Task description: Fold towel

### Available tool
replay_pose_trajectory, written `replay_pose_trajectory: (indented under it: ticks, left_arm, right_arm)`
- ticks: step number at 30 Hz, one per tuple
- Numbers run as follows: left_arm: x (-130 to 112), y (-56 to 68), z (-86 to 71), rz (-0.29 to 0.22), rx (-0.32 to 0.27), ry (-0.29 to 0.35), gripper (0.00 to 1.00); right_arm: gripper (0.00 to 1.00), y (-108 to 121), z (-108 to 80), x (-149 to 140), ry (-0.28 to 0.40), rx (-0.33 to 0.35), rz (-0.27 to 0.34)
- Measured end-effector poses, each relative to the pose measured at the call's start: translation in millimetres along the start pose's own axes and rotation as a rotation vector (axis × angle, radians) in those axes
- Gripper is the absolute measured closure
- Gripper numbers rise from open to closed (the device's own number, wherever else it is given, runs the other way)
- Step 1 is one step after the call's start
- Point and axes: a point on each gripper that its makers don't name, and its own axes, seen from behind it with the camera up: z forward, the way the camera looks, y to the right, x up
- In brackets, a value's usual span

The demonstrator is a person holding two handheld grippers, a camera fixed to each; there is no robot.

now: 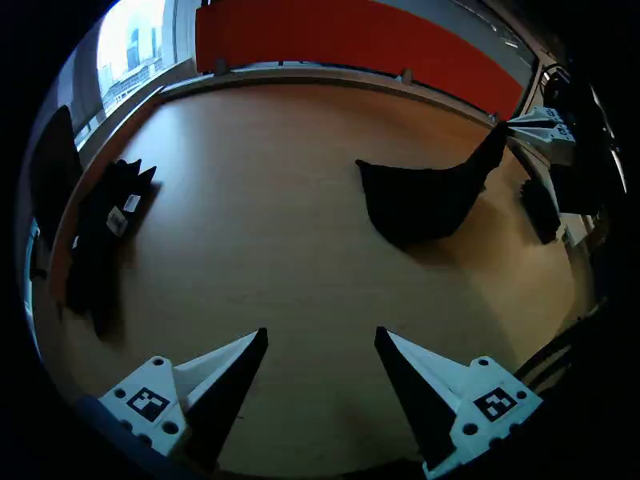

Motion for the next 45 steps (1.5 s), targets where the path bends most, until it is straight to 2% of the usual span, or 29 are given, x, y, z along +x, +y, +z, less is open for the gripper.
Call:
replay_pose_trajectory:
  ticks: [12, 23, 30, 36, 45]
  left_arm:
    - [-5.0, -6.7, -9.3, -0.062, 0.024, 0.059, 0.0]
    - [-6.6, -11.6, -12.3, -0.101, 0.038, 0.116, 0.0]
    - [-14.0, -16.2, -15.5, -0.129, 0.054, 0.124, 0.0]
    - [-21.7, -20.1, -17.4, -0.153, 0.065, 0.12, 0.0]
    - [-29.1, -20.5, -16.2, -0.169, 0.066, 0.107, 0.0]
  right_arm:
    - [0.99, -28.6, 32.7, 23.2, -0.023, 0.105, -0.096]
    - [0.99, -75.4, 73.6, 29.2, -0.074, 0.253, -0.168]
    - [0.99, -114.3, 107.2, 18.9, -0.124, 0.352, -0.183]
    - [0.99, -143.8, 134.8, -3.1, -0.186, 0.421, -0.167]
    - [0.99, -155.5, 146.6, -12.6, -0.212, 0.445, -0.161]
